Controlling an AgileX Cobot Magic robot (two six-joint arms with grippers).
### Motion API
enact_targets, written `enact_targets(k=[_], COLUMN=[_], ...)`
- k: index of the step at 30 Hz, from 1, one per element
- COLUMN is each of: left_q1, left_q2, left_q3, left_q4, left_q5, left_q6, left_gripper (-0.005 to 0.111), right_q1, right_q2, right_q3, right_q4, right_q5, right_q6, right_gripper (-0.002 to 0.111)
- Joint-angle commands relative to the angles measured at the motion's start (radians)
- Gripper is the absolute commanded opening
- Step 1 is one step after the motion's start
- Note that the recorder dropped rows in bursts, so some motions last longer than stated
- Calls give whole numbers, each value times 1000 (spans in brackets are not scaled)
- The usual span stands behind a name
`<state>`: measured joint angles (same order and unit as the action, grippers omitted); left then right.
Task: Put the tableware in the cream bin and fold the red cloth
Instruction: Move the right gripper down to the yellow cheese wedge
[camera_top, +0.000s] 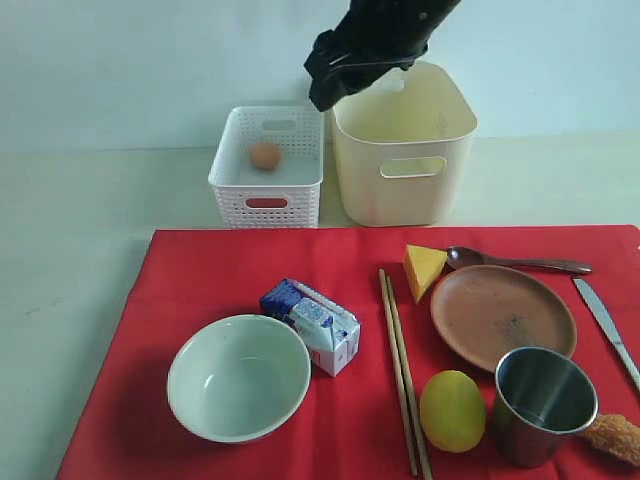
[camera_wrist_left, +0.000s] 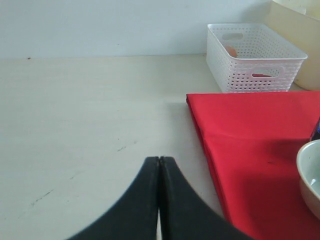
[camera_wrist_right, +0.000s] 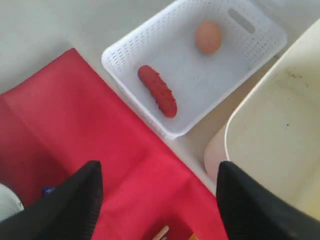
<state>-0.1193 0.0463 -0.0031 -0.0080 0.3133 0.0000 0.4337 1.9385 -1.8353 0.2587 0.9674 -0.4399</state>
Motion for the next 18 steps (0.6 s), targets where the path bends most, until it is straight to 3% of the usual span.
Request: enact_targets(k=[1,9,13,18], left_q1=[4,4,4,4], left_q2=[-4,-4,-4,-4], left_q3=[3,3,3,3], left_q4=[-6,-6,-6,-6], left_q5=[-6,-6,-6,-6], left_q6=[-5,-5,-5,-5], left_gripper=[0,0,0,0], right_q1=[-3,-3,-3,-5], right_q2=[-66,-158,-156,-135], right_q3=[105,316,410,463], right_q4=[-40,-144,-235,-287], right_q5=[-24,-12,-22,-66], right_q6=[13,74,194,279], right_gripper=[62,62,63,82])
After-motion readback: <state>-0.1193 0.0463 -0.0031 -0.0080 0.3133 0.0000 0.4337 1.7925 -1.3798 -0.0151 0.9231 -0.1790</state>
